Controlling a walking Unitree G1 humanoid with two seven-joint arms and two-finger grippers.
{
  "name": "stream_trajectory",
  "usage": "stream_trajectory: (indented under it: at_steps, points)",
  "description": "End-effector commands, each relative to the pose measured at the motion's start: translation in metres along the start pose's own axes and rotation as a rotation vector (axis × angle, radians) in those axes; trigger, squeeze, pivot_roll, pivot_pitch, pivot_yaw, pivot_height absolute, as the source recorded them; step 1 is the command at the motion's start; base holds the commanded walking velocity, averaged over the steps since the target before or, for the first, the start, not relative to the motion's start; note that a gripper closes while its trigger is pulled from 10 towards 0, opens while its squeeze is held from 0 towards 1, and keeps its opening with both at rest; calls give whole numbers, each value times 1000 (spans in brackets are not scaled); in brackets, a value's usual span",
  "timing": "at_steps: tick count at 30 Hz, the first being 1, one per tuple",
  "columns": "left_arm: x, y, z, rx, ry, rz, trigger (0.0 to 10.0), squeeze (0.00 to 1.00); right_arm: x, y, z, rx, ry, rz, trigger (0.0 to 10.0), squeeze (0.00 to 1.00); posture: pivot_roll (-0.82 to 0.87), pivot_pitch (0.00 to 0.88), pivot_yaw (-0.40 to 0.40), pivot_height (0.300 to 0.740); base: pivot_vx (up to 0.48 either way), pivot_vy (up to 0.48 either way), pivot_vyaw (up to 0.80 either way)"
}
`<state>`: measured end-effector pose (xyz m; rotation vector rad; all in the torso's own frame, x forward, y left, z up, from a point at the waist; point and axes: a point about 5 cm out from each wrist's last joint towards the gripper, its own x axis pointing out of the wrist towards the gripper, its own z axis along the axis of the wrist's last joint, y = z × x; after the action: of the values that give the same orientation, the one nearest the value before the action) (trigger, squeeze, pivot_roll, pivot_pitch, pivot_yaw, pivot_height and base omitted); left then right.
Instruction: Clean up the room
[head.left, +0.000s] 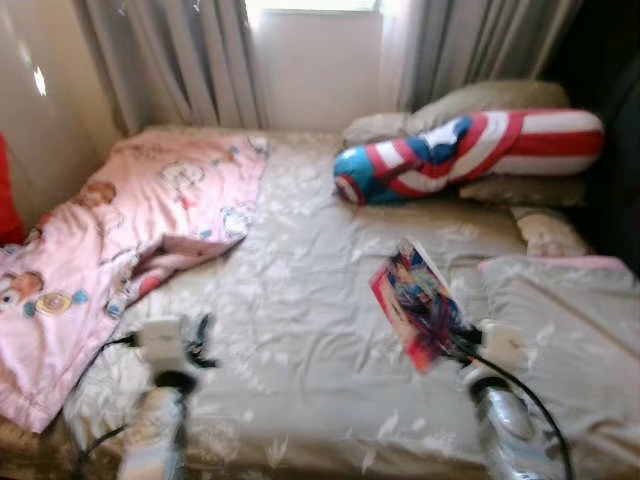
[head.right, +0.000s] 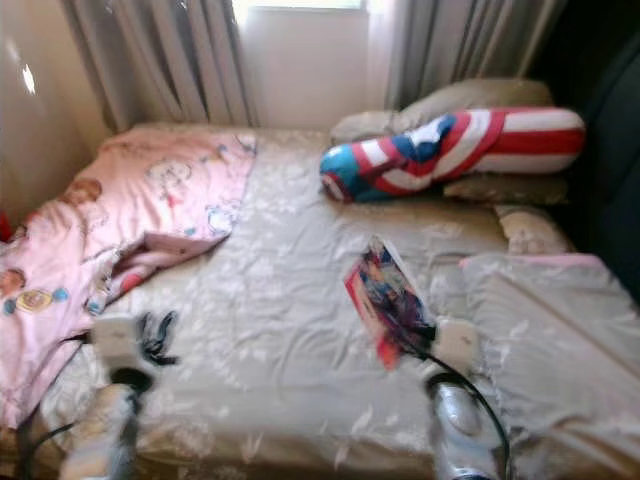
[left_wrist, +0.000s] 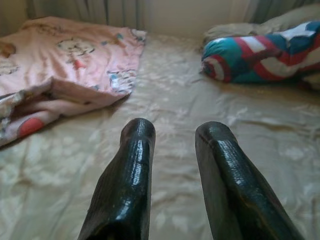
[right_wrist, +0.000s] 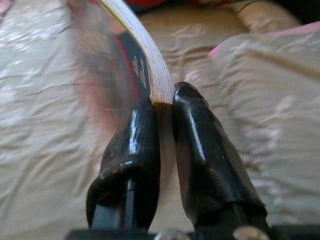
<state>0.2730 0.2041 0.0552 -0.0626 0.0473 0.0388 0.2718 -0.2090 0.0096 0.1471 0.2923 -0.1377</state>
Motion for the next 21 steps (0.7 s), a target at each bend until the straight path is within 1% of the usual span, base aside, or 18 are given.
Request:
stream_trajectory:
  at_steps: [1, 13, 16, 18, 21]
  points:
    - [-2, 13, 1, 14, 3, 40, 10000, 0, 6, 13, 16, 5, -72, 36, 10000, 0, 62, 0, -51, 740, 0, 0, 0]
    - [-3, 15, 2, 20, 3, 40, 10000, 0, 7, 12, 16, -1, -73, 49, 10000, 0, 57, 0, -47, 740, 0, 0, 0]
    - [-3, 15, 3, 21, 0, 39, 10000, 0, 7, 13, 16, -3, -73, 62, 10000, 0, 55, 0, -44, 740, 0, 0, 0]
    - [-2, 15, 4, 22, -2, 36, 10000, 0, 7, 17, 16, -28, -71, 95, 10000, 0, 51, 0, -42, 740, 0, 0, 0]
    - [-2, 15, 5, 23, -5, 33, 10000, 0, 6, 19, 15, -44, -72, 112, 10000, 0, 50, 0, -40, 740, 0, 0, 0]
